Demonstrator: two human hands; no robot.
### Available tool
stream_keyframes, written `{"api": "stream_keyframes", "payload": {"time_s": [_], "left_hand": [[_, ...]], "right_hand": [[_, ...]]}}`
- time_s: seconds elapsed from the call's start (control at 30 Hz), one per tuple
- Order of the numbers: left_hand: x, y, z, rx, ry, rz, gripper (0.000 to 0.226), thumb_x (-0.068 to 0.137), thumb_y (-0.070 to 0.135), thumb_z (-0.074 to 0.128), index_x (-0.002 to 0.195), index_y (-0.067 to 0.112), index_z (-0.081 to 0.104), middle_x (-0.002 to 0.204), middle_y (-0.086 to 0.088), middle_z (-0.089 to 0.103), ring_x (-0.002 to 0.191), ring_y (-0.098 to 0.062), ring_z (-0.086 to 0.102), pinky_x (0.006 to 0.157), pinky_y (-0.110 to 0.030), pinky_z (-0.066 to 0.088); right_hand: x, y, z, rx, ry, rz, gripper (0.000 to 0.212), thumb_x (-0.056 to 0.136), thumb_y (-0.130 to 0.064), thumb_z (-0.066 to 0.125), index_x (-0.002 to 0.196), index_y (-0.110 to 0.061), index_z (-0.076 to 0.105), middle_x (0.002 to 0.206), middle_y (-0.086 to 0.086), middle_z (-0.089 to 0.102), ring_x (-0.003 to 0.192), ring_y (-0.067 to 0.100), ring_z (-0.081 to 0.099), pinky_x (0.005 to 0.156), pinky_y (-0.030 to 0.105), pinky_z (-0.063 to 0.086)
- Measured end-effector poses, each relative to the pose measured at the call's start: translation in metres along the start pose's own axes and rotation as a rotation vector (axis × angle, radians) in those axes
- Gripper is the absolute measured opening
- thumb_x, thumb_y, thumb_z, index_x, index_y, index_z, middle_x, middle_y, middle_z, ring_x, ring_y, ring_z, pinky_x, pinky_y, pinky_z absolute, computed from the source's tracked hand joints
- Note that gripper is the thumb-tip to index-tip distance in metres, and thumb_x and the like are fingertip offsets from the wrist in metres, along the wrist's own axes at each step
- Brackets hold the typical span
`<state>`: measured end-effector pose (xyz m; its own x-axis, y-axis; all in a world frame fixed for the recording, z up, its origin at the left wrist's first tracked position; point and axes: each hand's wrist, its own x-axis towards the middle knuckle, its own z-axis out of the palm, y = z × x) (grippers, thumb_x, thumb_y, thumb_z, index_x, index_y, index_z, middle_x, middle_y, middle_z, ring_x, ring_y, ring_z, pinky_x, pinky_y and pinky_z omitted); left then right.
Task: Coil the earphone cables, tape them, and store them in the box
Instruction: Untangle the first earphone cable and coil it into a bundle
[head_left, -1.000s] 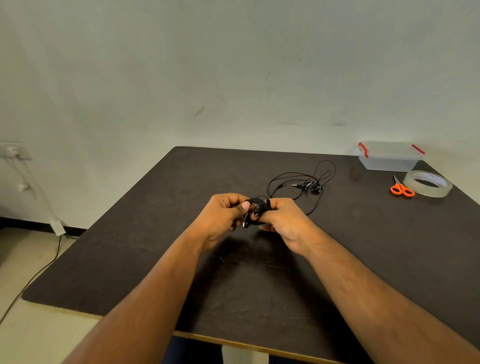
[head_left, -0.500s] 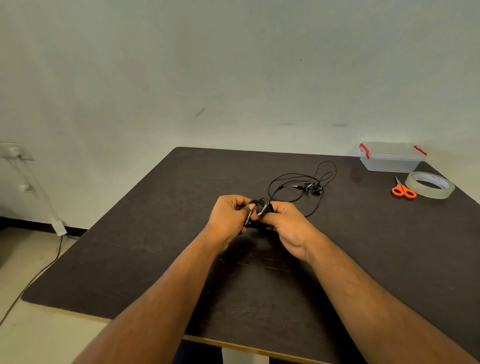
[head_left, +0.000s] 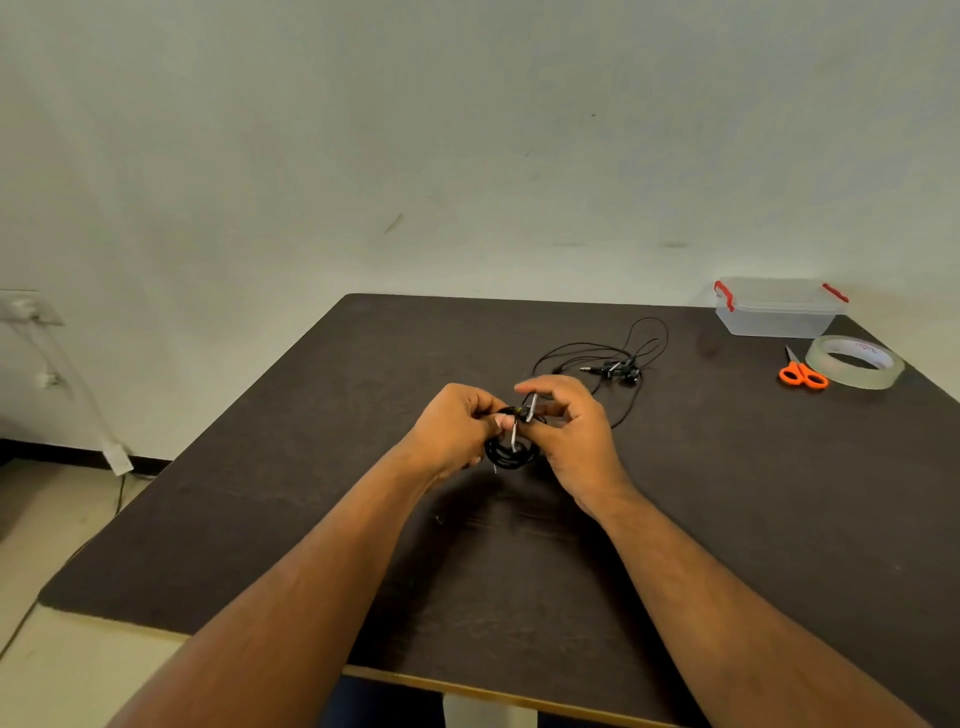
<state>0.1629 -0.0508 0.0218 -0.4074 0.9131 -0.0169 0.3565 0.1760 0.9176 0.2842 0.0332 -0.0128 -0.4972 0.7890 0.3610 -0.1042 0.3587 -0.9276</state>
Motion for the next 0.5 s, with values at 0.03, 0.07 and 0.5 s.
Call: {"api": "stream_keyframes", "payload": {"time_s": [0.03,0.07,0.5], "left_hand": [[0.0,0.002,-0.001,0.034,-0.014,0.019,0.016,0.095,0.009,0.058,0.09,-0.001,0.069,0.062,-0.012,0.052,0.043,-0.012,0.036,0.038,-0.019,0.031],[0.0,0.004,-0.001,0.074,-0.031,0.039,0.016,0.095,0.009,0.058,0.087,0.002,0.07,0.059,-0.009,0.051,0.043,-0.012,0.037,0.04,-0.019,0.032],[-0.003,0.011,0.008,0.445,0.08,0.196,0.014,0.097,0.015,0.054,0.093,0.013,0.067,0.071,0.007,0.057,0.06,-0.006,0.049,0.049,-0.01,0.036]], "right_hand": [[0.0,0.001,0.0,0.023,-0.01,-0.006,0.021,0.073,-0.004,0.08,0.09,-0.013,0.072,0.095,0.005,0.068,0.084,0.014,0.066,0.073,0.026,0.055],[-0.001,0.001,-0.001,0.068,-0.009,0.025,0.012,0.076,-0.002,0.077,0.085,-0.009,0.074,0.089,0.009,0.071,0.081,0.017,0.068,0.074,0.03,0.055],[0.007,-0.009,-0.007,0.159,0.184,0.508,0.044,0.078,-0.044,0.075,0.065,-0.007,0.056,0.06,0.011,0.059,0.052,0.023,0.06,0.051,0.032,0.053]]}}
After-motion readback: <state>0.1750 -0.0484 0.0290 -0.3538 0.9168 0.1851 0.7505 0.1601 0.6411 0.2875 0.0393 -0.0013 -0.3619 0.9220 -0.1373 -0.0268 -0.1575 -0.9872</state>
